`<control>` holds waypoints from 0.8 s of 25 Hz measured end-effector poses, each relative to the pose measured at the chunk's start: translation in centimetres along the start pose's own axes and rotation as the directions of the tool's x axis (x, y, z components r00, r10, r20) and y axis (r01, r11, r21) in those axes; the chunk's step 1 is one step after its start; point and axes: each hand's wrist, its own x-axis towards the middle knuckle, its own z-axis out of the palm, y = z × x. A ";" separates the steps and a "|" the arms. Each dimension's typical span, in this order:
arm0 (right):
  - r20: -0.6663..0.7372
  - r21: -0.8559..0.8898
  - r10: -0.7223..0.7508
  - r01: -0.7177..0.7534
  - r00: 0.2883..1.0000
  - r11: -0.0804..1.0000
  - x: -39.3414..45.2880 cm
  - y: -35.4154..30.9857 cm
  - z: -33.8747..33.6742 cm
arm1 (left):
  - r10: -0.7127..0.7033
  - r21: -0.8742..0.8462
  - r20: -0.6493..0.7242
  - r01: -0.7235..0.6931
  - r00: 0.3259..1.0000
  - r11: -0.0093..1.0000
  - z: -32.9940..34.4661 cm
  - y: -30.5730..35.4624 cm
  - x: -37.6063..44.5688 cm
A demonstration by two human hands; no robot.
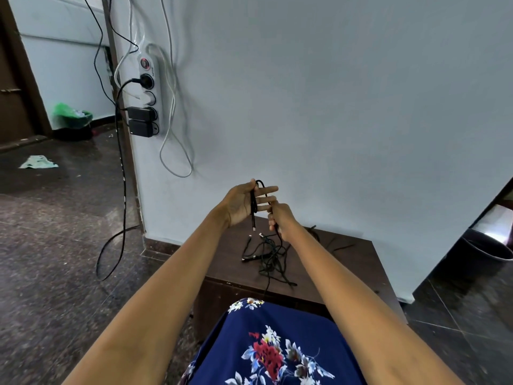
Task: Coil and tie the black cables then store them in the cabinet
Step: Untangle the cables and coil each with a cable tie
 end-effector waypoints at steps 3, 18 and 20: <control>0.088 -0.001 -0.061 0.062 0.994 0.998 0.5 1.2 -1.1 | 0.014 0.073 0.007 -0.014 1.000 0.997 0.0 -0.8 0.3; 0.363 -0.522 -0.264 0.430 0.894 0.737 0.8 -1.1 -2.4 | 0.205 0.642 -0.242 -0.002 0.949 0.767 -0.6 -1.0 1.5; 0.346 -0.567 -0.294 0.448 0.891 0.691 1.1 -0.5 -2.4 | 0.165 0.724 -0.238 0.062 0.957 0.687 -0.6 -1.6 1.7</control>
